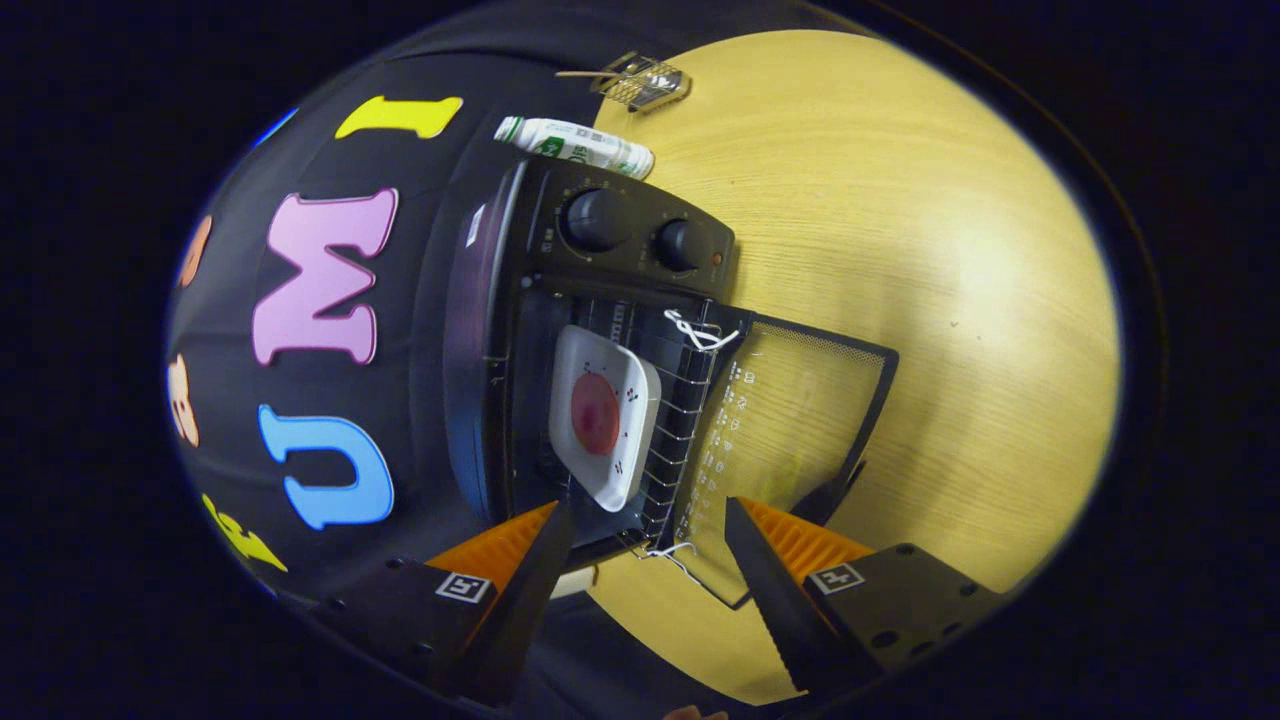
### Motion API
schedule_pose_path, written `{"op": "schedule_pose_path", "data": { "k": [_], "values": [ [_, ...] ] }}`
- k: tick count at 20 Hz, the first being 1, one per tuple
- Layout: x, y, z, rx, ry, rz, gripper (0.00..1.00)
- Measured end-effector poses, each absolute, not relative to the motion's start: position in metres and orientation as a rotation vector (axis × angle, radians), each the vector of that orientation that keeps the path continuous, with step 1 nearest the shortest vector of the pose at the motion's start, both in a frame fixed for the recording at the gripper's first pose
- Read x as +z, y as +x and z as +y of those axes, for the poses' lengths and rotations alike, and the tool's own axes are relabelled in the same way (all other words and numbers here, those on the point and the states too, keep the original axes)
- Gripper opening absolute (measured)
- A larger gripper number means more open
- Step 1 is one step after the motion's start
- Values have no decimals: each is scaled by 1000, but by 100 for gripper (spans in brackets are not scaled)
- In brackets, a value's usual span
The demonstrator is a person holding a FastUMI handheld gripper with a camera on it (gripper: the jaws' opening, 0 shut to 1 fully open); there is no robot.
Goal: Open the toaster oven, put the food inside, and close the toaster oven door.
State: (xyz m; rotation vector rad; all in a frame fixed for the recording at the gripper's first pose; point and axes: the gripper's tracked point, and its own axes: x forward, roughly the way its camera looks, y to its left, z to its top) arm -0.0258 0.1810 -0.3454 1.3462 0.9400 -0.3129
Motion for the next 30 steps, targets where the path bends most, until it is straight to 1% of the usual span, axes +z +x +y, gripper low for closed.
{"op": "schedule_pose_path", "data": {
  "k": [3,6,11,15,18,22,25,30],
  "values": [
    [-329,-39,176,-214,1191,957,99],
    [-318,-49,166,-123,972,928,98],
    [-317,-73,169,38,608,935,99],
    [-341,-101,178,122,411,1010,99],
    [-371,-123,185,192,252,1046,99],
    [-413,-136,191,221,114,1057,99],
    [-437,-129,192,188,87,1053,100],
    [-452,-111,202,137,86,1067,99]
  ]
}}
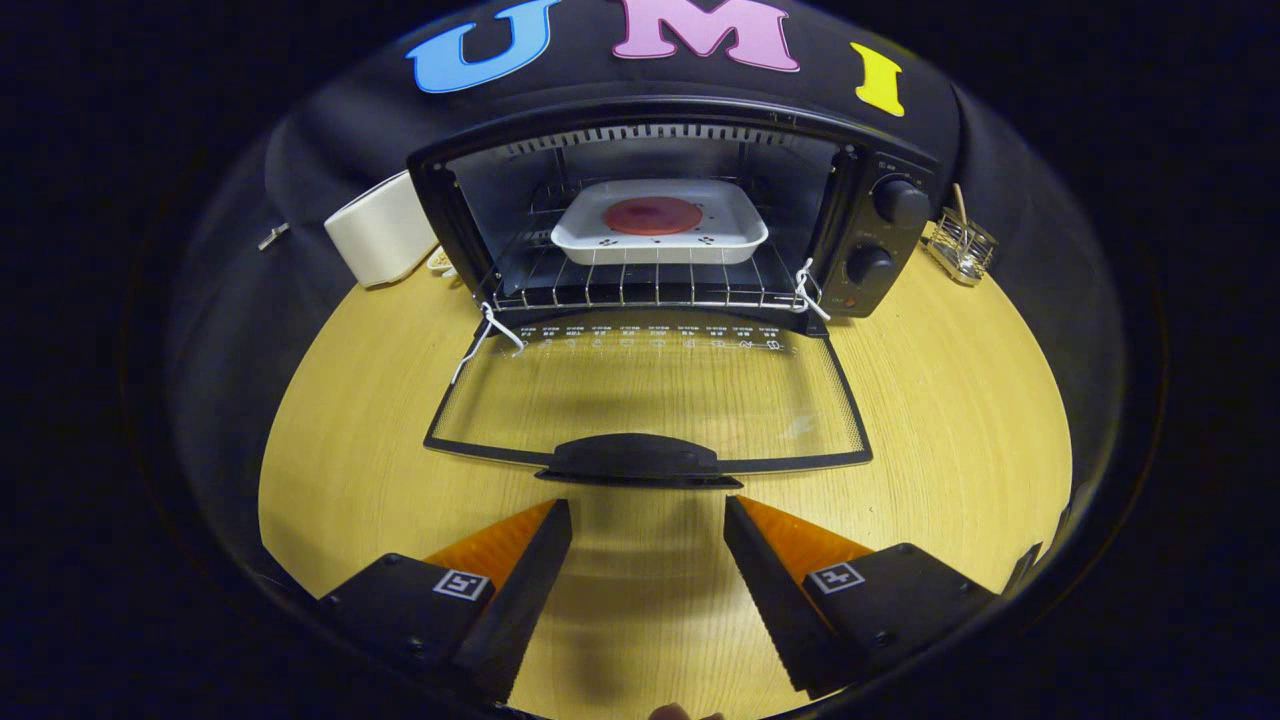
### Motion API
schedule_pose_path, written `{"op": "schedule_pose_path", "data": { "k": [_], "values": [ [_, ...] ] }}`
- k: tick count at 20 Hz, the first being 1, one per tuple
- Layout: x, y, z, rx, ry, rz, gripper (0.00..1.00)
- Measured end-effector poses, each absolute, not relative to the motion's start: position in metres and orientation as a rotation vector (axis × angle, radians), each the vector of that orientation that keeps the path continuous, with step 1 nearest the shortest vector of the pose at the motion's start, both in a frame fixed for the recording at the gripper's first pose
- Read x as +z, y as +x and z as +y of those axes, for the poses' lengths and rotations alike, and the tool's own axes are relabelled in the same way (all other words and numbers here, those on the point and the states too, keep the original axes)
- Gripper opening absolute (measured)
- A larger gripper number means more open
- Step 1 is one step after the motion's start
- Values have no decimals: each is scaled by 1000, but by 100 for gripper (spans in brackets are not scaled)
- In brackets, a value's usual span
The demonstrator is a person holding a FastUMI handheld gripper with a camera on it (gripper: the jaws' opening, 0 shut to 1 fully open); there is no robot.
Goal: Open the toaster oven, put the food inside, and close the toaster oven door.
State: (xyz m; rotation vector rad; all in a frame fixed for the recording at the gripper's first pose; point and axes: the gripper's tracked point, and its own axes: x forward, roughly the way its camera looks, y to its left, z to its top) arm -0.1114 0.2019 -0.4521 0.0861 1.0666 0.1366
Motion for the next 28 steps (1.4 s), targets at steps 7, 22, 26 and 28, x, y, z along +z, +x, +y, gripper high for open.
{"op": "schedule_pose_path", "data": {
  "k": [7,22,26,28],
  "values": [
    [-474,-104,203,53,62,1095,97],
    [-444,-105,199,99,92,1005,99],
    [-424,-102,198,110,113,955,99],
    [-412,-99,197,116,119,916,99]
  ]
}}
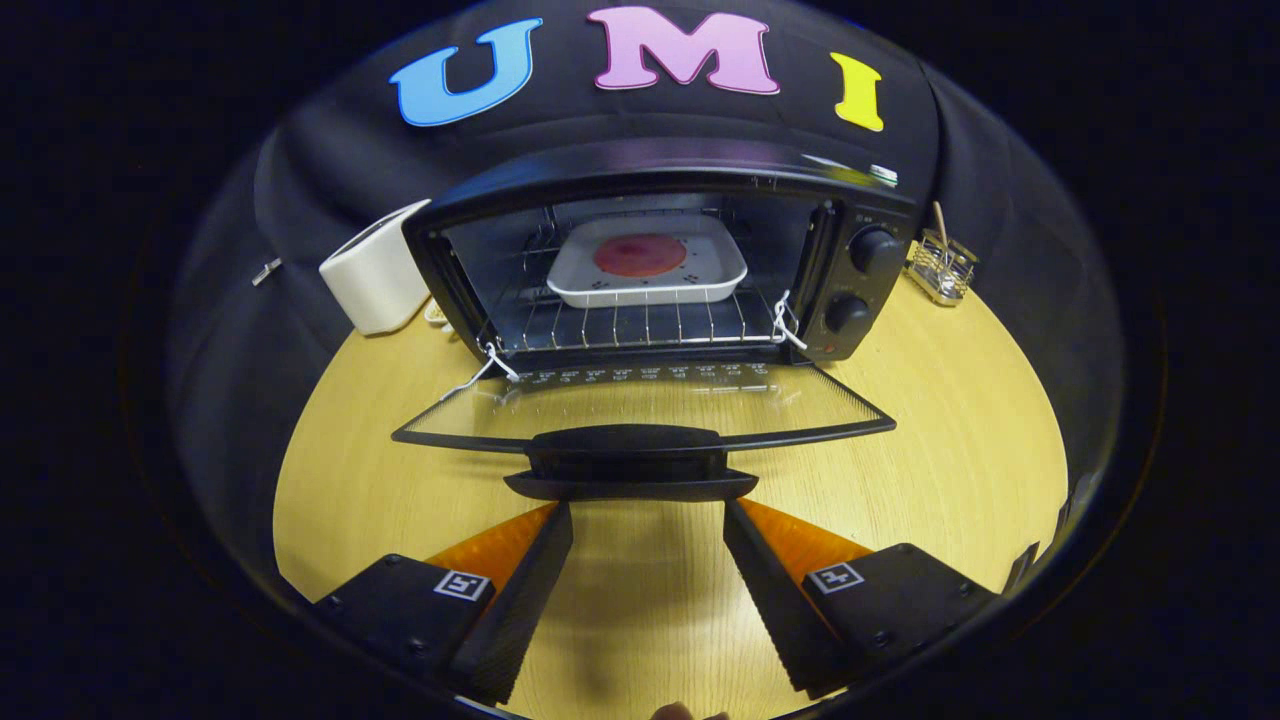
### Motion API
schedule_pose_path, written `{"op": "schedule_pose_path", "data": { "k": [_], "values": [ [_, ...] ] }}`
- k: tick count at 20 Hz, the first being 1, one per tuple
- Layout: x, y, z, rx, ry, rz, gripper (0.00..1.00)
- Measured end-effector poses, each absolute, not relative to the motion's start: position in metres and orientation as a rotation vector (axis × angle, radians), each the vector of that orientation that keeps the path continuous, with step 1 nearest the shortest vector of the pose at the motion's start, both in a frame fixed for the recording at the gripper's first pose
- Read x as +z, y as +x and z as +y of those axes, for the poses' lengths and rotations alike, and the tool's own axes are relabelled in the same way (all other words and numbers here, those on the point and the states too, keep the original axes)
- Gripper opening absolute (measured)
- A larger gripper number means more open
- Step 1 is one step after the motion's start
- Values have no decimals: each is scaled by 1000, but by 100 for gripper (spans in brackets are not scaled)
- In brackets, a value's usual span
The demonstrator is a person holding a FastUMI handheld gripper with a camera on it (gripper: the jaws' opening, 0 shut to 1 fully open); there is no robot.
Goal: Open the toaster oven, put the food inside, and close the toaster oven door.
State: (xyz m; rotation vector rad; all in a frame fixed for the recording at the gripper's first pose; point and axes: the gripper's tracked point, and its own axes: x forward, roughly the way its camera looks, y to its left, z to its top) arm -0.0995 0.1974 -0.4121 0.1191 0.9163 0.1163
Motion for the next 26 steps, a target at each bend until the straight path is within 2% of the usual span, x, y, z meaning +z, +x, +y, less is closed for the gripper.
{"op": "schedule_pose_path", "data": {
  "k": [15,21,26],
  "values": [
    [-325,-22,196,127,134,678,99],
    [-296,-23,184,144,90,593,99],
    [-244,-23,169,161,46,467,99]
  ]
}}
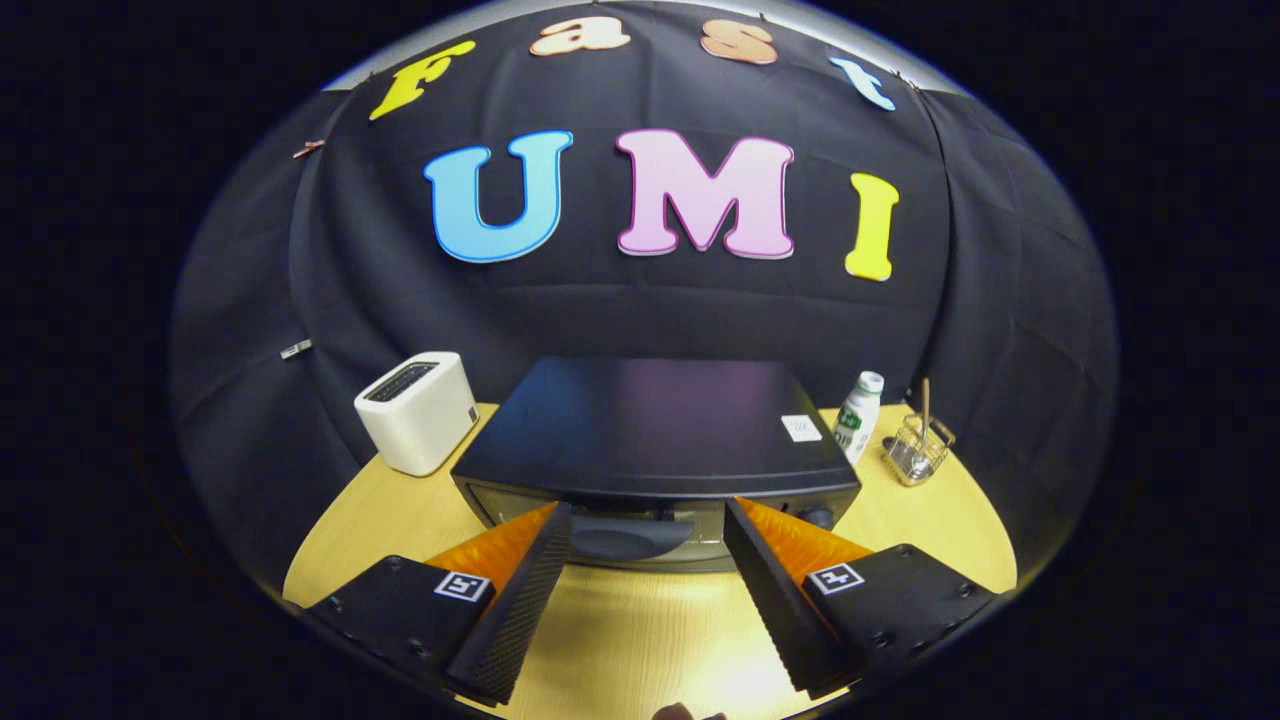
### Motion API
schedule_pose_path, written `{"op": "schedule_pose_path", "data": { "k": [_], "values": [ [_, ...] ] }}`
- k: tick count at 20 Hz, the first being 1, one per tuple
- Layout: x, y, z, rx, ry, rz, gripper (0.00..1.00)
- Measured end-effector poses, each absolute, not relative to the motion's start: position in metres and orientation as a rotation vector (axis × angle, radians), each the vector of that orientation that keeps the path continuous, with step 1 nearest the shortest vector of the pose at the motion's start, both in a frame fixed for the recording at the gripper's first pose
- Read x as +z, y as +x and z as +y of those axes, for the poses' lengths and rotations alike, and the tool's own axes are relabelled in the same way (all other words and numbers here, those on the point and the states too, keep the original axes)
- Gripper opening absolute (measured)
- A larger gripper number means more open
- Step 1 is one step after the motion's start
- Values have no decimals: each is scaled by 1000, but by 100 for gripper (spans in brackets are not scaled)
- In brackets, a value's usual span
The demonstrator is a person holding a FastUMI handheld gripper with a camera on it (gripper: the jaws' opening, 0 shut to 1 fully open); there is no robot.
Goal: Open the toaster oven, put the food inside, and close the toaster oven door.
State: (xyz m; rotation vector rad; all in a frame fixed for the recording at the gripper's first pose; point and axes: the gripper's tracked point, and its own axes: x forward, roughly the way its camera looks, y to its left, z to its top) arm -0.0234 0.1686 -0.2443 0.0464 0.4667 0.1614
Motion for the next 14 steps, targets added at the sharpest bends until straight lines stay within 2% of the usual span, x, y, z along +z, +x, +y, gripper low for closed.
{"op": "schedule_pose_path", "data": {
  "k": [8,14],
  "values": [
    [-127,-24,127,146,44,239,97],
    [-65,-27,73,102,84,143,97]
  ]
}}
